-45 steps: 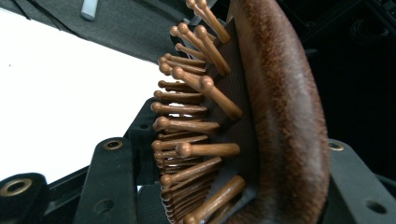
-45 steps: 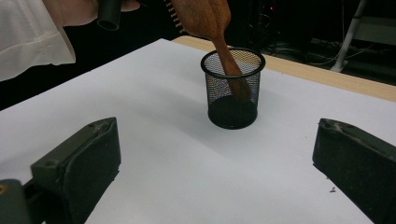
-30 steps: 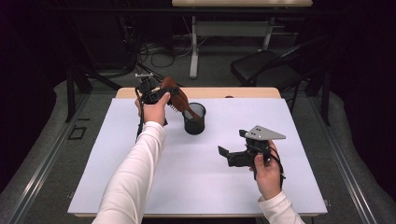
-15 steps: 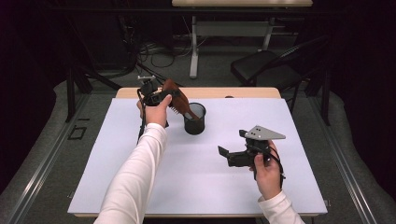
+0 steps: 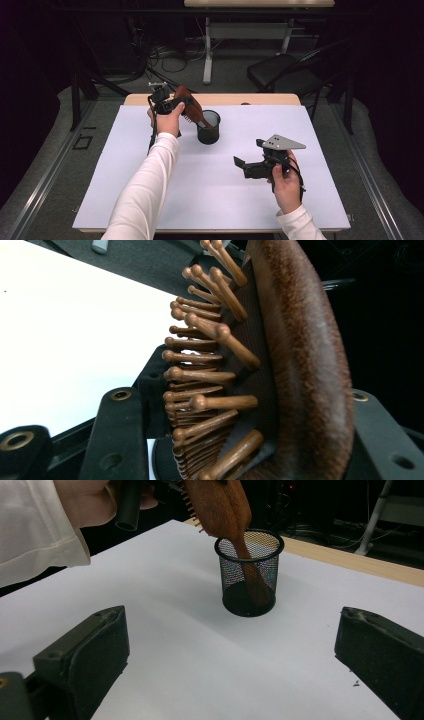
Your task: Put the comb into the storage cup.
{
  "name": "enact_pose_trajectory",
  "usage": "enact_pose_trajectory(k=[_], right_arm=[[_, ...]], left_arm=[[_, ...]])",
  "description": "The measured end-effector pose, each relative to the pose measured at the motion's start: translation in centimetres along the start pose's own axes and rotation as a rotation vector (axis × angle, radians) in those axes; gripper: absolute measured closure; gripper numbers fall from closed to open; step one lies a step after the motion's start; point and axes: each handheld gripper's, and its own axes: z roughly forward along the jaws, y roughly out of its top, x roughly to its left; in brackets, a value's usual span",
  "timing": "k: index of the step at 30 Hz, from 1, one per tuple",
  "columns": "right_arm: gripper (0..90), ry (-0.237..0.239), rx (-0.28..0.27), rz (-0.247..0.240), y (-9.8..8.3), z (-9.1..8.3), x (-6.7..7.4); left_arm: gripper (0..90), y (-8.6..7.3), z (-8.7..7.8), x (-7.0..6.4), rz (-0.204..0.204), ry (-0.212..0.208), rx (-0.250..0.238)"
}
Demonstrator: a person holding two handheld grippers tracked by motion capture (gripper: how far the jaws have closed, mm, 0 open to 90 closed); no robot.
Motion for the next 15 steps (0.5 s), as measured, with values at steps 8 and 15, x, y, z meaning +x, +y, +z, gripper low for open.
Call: enact_pose_trajectory(k=[8, 15], right_arm=[[0.7, 0.0, 0.002, 0.002, 0.0, 0.0, 0.0], [0.7, 0.0, 0.002, 0.0, 0.0, 0.1, 0.0]], left_arm=[[47.2, -0.1, 0.1, 0.3, 0.006, 0.008, 0.002], [47.0, -0.3, 0.1, 1.1, -0.034, -0.007, -0.002]])
